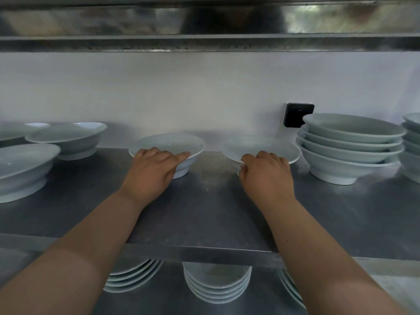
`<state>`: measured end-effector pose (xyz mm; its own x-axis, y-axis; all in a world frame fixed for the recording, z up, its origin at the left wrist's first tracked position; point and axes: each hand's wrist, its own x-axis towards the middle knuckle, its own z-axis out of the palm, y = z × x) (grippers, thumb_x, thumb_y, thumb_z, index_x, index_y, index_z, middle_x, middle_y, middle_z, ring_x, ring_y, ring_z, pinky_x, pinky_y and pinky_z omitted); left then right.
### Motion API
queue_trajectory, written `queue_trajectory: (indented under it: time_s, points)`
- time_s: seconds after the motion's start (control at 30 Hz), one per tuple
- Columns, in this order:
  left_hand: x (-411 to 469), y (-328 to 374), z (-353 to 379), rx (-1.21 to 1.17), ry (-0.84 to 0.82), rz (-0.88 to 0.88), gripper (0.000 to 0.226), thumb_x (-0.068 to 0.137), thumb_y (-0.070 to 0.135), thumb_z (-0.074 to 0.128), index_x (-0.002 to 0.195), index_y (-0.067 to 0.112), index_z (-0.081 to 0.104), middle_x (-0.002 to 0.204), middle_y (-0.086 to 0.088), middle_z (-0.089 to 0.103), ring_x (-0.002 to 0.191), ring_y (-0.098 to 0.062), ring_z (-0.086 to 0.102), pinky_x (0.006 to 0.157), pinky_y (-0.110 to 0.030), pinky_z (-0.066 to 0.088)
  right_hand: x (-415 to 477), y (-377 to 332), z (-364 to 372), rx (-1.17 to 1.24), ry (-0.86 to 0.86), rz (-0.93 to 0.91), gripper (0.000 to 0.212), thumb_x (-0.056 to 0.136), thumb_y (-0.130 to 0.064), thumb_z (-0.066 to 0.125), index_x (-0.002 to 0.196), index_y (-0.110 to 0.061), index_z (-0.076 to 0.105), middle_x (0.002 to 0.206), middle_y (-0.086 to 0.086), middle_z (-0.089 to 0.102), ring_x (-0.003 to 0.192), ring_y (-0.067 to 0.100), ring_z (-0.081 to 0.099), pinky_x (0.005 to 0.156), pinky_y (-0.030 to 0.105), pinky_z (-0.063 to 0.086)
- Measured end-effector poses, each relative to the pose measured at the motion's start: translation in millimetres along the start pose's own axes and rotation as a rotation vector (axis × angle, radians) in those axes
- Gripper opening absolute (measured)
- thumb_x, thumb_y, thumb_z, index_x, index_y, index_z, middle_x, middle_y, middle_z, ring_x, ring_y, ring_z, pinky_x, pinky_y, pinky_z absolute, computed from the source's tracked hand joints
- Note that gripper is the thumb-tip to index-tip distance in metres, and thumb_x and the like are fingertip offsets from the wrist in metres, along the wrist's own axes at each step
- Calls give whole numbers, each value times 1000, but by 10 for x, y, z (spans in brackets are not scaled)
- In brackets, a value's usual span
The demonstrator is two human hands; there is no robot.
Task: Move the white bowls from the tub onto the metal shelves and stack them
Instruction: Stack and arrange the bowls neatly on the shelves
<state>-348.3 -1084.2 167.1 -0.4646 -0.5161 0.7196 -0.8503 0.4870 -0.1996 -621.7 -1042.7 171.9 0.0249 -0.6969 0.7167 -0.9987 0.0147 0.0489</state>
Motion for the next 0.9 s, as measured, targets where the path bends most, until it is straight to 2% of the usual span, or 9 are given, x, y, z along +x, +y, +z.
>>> queue_trajectory:
  time_s: [0.17,0.3,0.37,0.4,0.47,0.53,0.63,0.8,0.9]
  points:
    - [-5,-21,-24,-32,-13,-11,46,89,25,41,130,28,62,85,4,67,79,-27,59,77,-39,41,-5,-39,-83,-26,-105,32,17,84,-26,54,89,-16,68,77,9,61,75,33,58,73,39,41]
    - [-58,-70,-201,-258,-8,-145,51,86,33,46,135,25,58,121,1,66,112,-22,58,99,-36,41,-2,-344,-314,104,-92,-62,42,84,-26,59,124,-15,63,111,14,65,104,35,59,99,45,41]
    - [-142,-220,-381,-465,30,-301,50,89,31,52,139,26,53,138,3,56,126,-12,48,108,-25,34,29,-760,-468,307,-148,-137,50,85,-27,60,134,-17,56,127,9,60,118,28,54,105,39,39]
    - [-211,-337,-490,-519,43,-360,49,91,29,55,140,27,51,140,6,52,128,-9,44,106,-18,31,59,-1005,-528,422,-181,-162,51,87,-29,60,136,-19,54,132,5,58,121,23,53,104,33,39]
    - [-384,-659,-748,-535,76,-407,46,92,27,58,138,29,51,138,7,52,125,-6,45,102,-15,31,175,-1520,-579,615,-225,-202,50,90,-29,59,139,-23,51,137,-1,55,125,15,49,102,21,34]
    - [-566,-1073,-1050,-558,116,-463,42,91,29,58,134,31,54,134,9,55,121,-5,50,104,-22,38,321,-2041,-571,741,-262,-211,51,91,-29,60,140,-26,48,139,-6,53,125,9,48,99,13,29]
    - [-818,-1747,-1496,-591,185,-578,41,87,35,56,128,33,58,127,13,60,115,-4,56,102,-33,46,506,-2815,-522,846,-296,-209,52,89,-33,60,139,-28,49,137,-8,54,123,9,51,96,17,34]
    - [-1370,-2827,-1962,-445,149,-750,35,90,38,53,125,35,59,125,14,62,117,-7,56,104,-35,45,564,-3941,-500,913,-290,-342,47,90,-41,58,135,-27,53,137,-5,55,125,14,51,99,23,38]
    - [-1790,-3366,-2049,-318,44,-859,43,89,50,51,126,31,61,127,10,62,119,-14,57,104,-33,41,550,-4347,-448,853,-467,-444,52,86,-62,53,132,-38,51,140,-13,50,126,10,47,102,27,38]
